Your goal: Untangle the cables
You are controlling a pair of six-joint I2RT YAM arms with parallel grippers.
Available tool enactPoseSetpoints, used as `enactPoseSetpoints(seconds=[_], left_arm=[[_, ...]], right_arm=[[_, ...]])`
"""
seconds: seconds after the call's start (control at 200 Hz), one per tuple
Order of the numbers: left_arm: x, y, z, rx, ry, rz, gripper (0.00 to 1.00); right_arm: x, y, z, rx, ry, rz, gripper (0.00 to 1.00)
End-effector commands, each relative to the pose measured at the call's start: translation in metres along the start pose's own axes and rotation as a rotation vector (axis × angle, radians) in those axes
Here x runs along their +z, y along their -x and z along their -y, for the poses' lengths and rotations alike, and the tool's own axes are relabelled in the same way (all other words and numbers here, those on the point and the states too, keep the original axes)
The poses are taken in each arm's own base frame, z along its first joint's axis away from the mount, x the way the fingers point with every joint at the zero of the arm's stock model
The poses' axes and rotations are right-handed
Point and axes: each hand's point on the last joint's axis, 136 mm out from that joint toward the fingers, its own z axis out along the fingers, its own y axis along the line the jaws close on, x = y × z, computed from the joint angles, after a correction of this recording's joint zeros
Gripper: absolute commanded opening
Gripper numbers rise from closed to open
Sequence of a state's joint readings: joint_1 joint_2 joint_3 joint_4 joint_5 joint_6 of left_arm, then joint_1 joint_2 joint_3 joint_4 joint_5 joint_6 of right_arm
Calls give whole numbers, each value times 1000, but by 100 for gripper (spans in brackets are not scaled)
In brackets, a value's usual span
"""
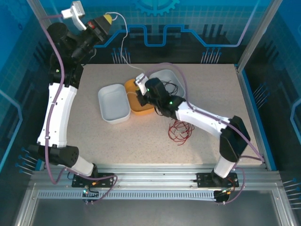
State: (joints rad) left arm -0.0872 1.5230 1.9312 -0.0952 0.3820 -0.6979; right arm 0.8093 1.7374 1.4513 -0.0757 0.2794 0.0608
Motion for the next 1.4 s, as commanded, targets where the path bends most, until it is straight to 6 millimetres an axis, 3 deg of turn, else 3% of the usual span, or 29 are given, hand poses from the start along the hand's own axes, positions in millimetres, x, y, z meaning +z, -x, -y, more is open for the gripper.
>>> enactPoseSetpoints(seconds=[0.0, 0.13, 0.23, 0.37, 0.52, 0.63, 0.715, 0.8, 1.036, 1.266, 1.341, 1.396], left_arm=[[-5, -7, -12, 11, 20, 5, 0], [-2, -39, -42, -45, 61, -52, 0], [1, -64, -65, -66, 101, -104, 0], [4, -99, -90, -52, 171, -184, 0], [5, -140, -116, -54, 237, -261, 0], [11, -165, -124, -50, 264, -304, 0], [15, -181, -127, -17, 299, -345, 0], [16, -190, -135, -13, 333, -353, 0], [16, -221, -159, -22, 416, -418, 0], [20, -271, -185, 45, 493, -554, 0], [23, -289, -196, 72, 520, -610, 0], [24, -303, -203, 89, 534, -652, 0]], right_arm=[[32, -36, 26, 118, -35, -167, 0], [65, -64, 42, 167, -75, -262, 0], [76, -83, 41, 184, -58, -306, 9], [82, -108, 39, 210, -32, -357, 14], [74, -122, 35, 233, -9, -383, 21], [58, -123, 34, 247, 3, -371, 34], [43, -121, 35, 257, 2, -349, 51], [30, -121, 37, 263, -1, -343, 58], [-12, -116, 45, 297, -33, -308, 62], [-73, -128, 74, 360, -184, -339, 61], [-95, -133, 83, 376, -229, -351, 66], [-111, -135, 90, 388, -262, -347, 76]])
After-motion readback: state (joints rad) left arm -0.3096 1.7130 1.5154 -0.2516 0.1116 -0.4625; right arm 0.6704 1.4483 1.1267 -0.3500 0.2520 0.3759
